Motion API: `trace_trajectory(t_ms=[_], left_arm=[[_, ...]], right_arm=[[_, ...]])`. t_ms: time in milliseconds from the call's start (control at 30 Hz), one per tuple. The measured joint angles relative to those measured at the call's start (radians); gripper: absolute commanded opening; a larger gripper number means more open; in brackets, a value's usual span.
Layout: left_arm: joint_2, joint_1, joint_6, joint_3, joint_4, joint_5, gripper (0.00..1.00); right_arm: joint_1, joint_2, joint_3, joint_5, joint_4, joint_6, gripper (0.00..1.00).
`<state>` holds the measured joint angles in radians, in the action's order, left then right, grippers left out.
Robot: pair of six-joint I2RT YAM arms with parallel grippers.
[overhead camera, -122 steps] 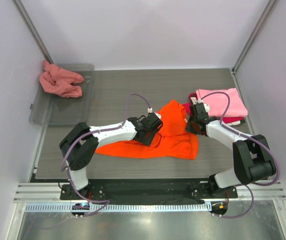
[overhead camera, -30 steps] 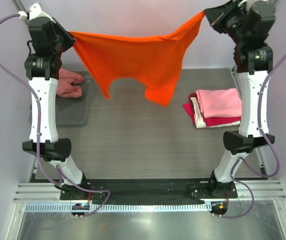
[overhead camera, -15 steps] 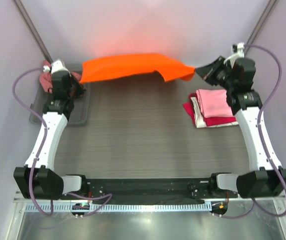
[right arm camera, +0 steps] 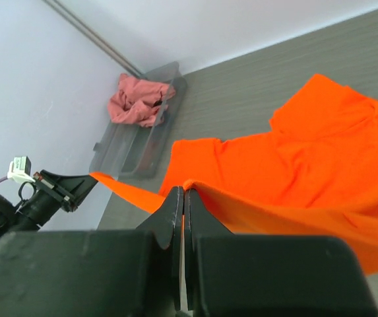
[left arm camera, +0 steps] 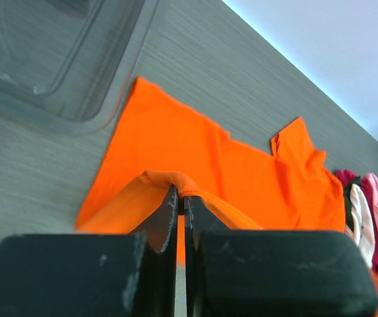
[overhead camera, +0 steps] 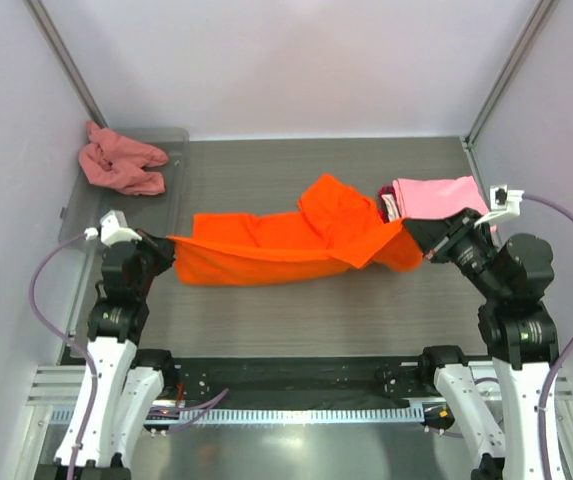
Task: Fold and stack the t-shirts
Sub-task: Flatten the tshirt out
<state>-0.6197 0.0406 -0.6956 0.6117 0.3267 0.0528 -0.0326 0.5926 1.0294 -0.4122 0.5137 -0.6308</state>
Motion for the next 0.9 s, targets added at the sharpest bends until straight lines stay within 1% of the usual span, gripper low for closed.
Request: trace_trajectory(t_ms=[67, 167, 333, 600, 767, 900], left_arm=[[0.074, 0.0, -0.018, -0.06, 0.013, -0.005, 0.0], [0.138, 0.0, -0.058, -0.121, 0.07, 0.01, 0.0], [0.163, 0.0, -0.131, -0.142, 0.159, 0.041, 0.0], [0.164, 0.0, -0.198, -0.143, 0.223, 0.066, 0.0], [0.173, 0.0, -0.231, -0.153, 0.267, 0.081, 0.0], [0.211, 0.0, -0.25, -0.181, 0.281, 0.058, 0.0]], right_arm=[[0.0, -0.056, -0.031, -0.018, 0.05, 0.0, 0.01], [0.0, -0.104, -0.1, -0.03, 0.125, 0.0, 0.01], [0.0, -0.116, -0.205, -0.029, 0.233, 0.001, 0.01], [0.0, -0.01, -0.213, 0.022, 0.264, 0.039, 0.01], [0.0, -0.021, -0.229, 0.05, 0.294, 0.05, 0.01], [0.0, -0.071, -0.23, 0.074, 0.346, 0.055, 0.01]])
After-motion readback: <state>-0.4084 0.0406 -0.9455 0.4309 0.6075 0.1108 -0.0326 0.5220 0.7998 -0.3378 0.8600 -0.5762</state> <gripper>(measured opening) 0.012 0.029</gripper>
